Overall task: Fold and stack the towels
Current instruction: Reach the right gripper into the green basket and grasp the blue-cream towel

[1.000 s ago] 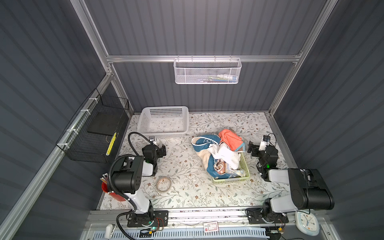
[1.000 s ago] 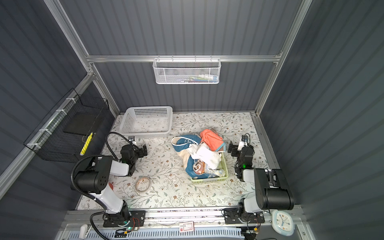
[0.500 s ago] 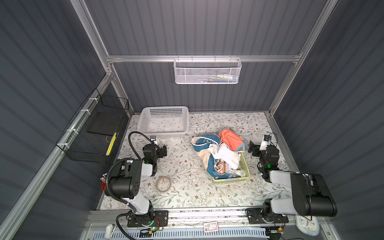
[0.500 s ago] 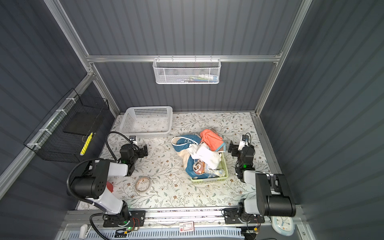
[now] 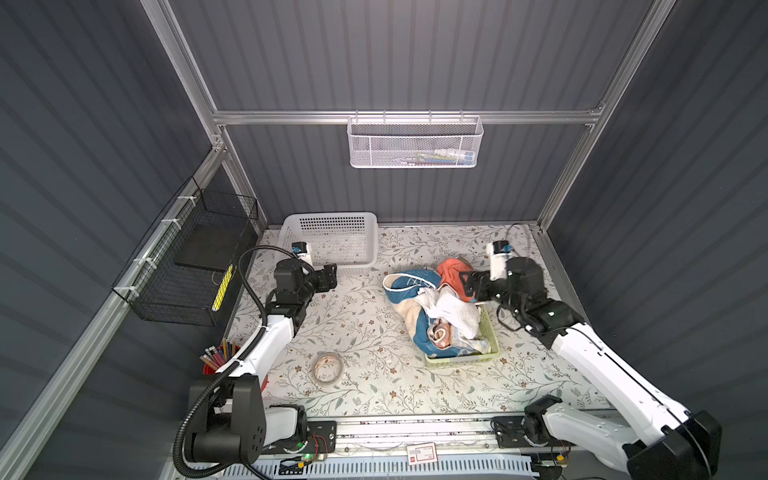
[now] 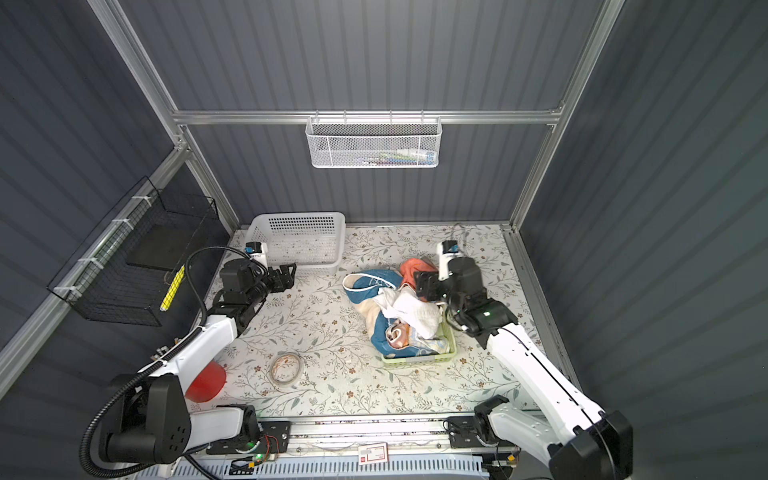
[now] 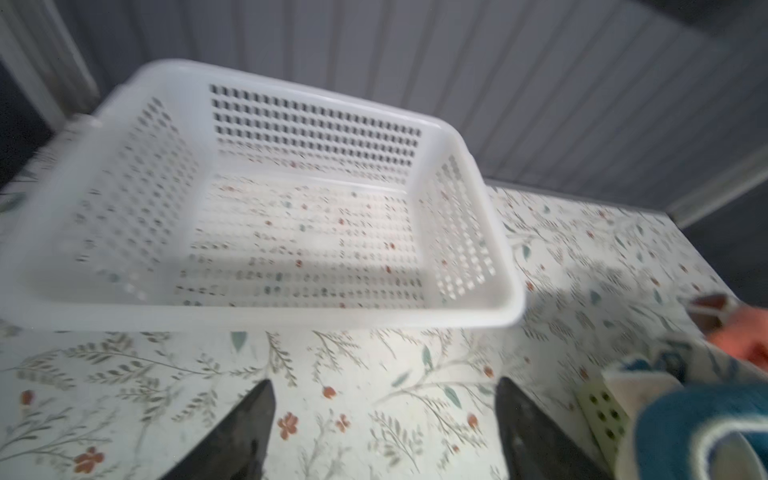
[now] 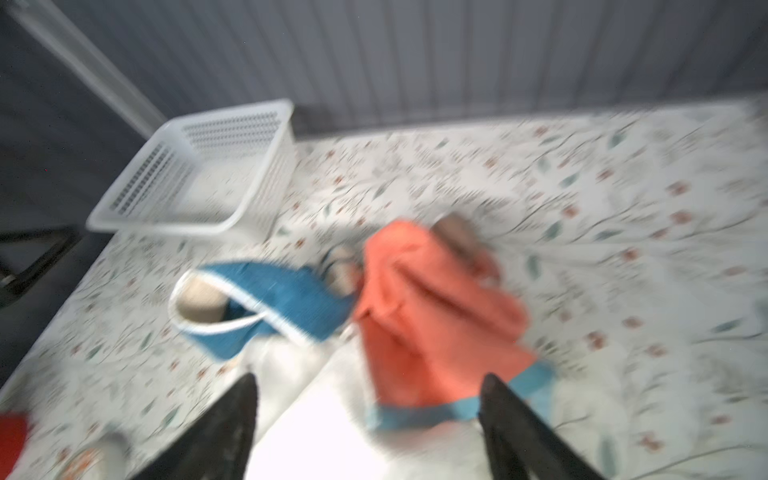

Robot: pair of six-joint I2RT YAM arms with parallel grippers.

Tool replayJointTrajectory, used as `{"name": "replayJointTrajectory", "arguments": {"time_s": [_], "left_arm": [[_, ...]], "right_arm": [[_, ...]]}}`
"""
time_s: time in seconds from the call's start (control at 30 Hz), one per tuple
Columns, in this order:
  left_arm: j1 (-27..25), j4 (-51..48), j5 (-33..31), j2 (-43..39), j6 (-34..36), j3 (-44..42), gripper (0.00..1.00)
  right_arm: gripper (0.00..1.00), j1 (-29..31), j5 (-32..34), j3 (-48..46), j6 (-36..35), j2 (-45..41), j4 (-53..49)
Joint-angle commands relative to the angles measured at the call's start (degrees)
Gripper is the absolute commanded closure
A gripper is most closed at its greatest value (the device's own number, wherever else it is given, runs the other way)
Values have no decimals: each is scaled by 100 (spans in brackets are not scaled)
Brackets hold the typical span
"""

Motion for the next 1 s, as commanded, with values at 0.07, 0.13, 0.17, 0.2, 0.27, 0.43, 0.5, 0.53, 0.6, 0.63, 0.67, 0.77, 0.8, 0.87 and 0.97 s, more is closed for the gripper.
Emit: {"name": "replayJointTrajectory", "arguments": {"time_s": [0.07, 0.13, 0.17, 0.2, 0.27, 0.43, 0.5, 0.53, 0.6, 0.63, 0.67, 0.77, 0.8, 0.87, 0.97], "left_arm": [[-1102, -1183, 706, -453, -440, 203, 29], [-1312, -1286, 719, -471, -659, 186, 31], [-1366, -1365, 746, -424, -769, 198, 31], [-1416, -1441, 781, -350, -843, 207, 32], [-1504, -1564, 838, -178, -914, 251, 36], [-1776, -1577, 839, 325, -895, 418, 39], [-1772, -1654, 754, 597, -868, 612, 40], [-1771, -1725, 737, 738, -837, 736, 40], [-1785, -1761, 841, 974, -771, 993, 41], [-1793, -1745, 844, 1049, -740, 1067, 41], [-1794, -1716, 841, 1121, -722, 1154, 41], [-1794, -1820, 843, 1361, -660, 1435, 42], [-1794, -1962, 844, 1473, -608, 1594, 42], [-1794, -2199, 835, 1697, -462, 1892, 42], [-1792, -2246, 843, 2004, -317, 2265, 42]], "right_arm": [[47, 1028, -507, -361, 895, 450, -1205], [48, 944, -1152, -744, 880, 861, -692], [49, 779, -1407, -866, 815, 1106, -549], [50, 544, -1617, -951, 799, 1330, -466], [50, -20, -2203, -1047, 711, 1680, -413], [49, -1268, -1808, -266, 98, 2521, -656], [49, -1589, -1360, 552, -254, 3148, -1043], [49, -1717, -1203, 909, -411, 3472, -1197], [50, -2066, -851, 1659, -707, 4129, -1425], [50, -2235, -784, 1963, -779, 4402, -1459], [50, -2449, -754, 2286, -815, 4690, -1503], [50, -3043, -942, 3383, -792, 5429, -1760], [50, -3229, -1092, 3751, -788, 5670, -1853], [47, -3537, -1396, 4402, -777, 6077, -2094], [44, -3782, -1472, 5536, -890, 6630, -2739]]}}
